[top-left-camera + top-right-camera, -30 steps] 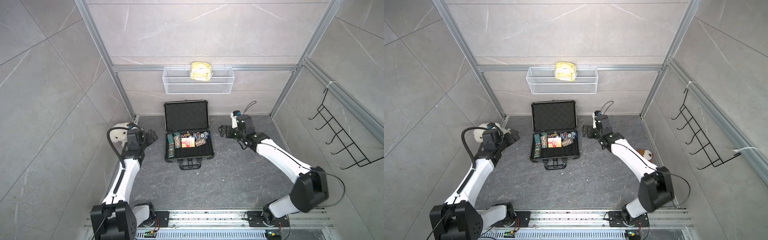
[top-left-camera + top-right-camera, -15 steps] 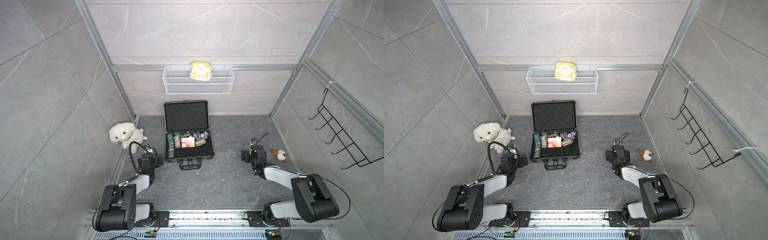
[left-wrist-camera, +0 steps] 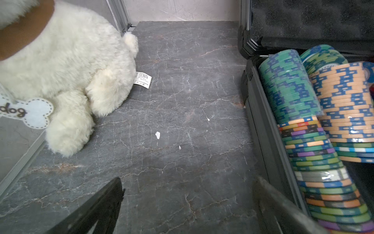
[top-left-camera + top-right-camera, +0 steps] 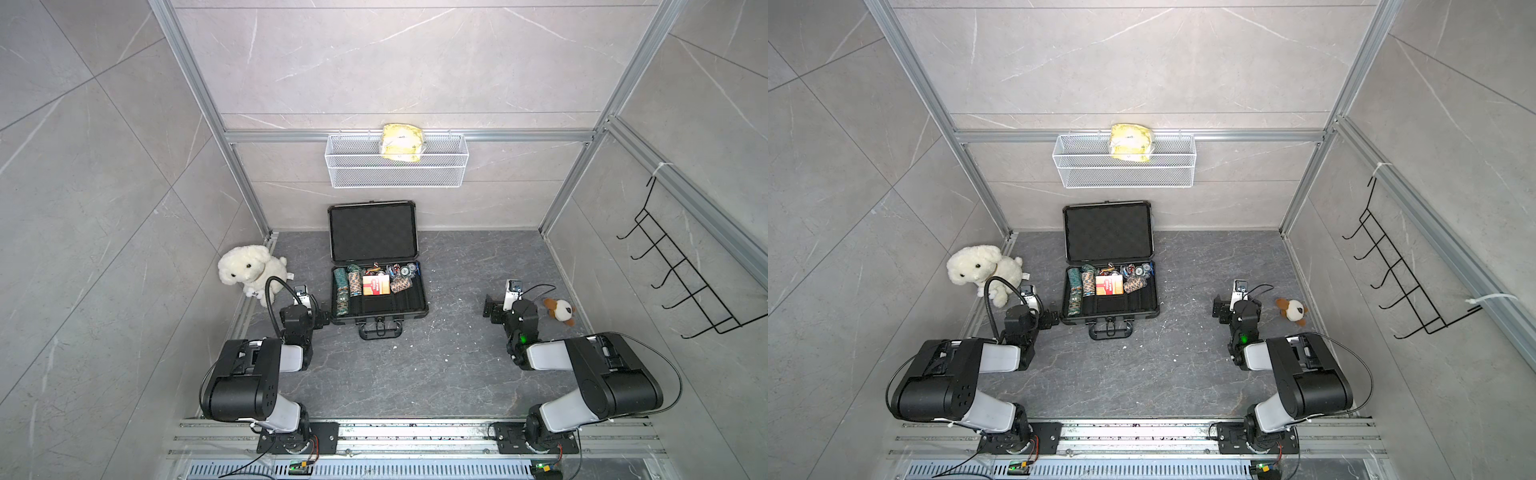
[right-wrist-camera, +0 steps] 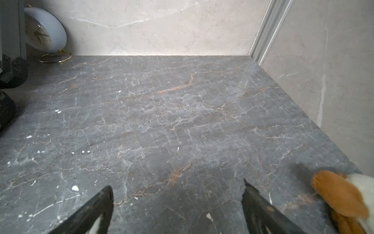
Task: Open the poker set cases
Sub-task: Reset both arms
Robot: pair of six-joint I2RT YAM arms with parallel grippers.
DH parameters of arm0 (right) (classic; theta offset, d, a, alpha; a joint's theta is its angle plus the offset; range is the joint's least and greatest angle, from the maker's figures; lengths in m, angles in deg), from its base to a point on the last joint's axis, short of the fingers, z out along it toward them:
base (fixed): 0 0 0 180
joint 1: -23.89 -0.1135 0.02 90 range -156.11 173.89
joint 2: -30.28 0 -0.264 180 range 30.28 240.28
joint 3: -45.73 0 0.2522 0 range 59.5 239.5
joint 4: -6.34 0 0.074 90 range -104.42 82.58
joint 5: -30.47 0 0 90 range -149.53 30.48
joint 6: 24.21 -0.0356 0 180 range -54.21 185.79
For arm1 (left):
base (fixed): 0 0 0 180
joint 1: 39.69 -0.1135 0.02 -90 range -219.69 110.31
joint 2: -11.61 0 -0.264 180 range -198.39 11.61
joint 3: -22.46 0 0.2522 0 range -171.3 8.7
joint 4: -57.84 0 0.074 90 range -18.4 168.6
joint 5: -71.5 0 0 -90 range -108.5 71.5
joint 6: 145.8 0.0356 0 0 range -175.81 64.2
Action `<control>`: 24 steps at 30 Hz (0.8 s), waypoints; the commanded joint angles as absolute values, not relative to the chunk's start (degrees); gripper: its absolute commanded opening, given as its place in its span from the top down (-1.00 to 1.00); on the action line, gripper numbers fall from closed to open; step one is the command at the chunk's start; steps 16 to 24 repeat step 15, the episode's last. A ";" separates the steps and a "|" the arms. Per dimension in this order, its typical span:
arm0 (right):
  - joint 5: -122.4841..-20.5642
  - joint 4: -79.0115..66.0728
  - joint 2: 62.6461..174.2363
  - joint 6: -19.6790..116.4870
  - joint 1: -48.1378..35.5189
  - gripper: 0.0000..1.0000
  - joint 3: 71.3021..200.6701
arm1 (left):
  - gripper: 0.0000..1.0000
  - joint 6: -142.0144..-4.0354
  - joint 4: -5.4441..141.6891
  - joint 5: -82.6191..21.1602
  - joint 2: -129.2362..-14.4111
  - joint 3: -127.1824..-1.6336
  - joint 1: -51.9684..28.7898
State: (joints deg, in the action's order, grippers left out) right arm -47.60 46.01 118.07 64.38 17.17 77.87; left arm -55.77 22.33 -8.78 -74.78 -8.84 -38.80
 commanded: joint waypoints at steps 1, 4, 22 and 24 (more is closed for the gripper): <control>-48.36 48.22 118.33 65.35 16.82 -0.99 78.65 | -1.00 -54.60 19.57 -9.45 -74.24 -10.19 -39.25; -48.36 48.09 118.34 65.35 16.83 -0.99 78.65 | -1.00 -54.63 19.57 -9.53 -74.31 -10.12 -39.25; -47.37 48.83 118.34 65.99 15.96 -1.00 78.31 | -1.00 -54.75 20.11 -10.24 -74.26 -10.43 -39.60; -47.37 48.83 118.34 65.99 15.96 -1.00 78.31 | -1.00 -54.75 20.11 -10.24 -74.26 -10.43 -39.60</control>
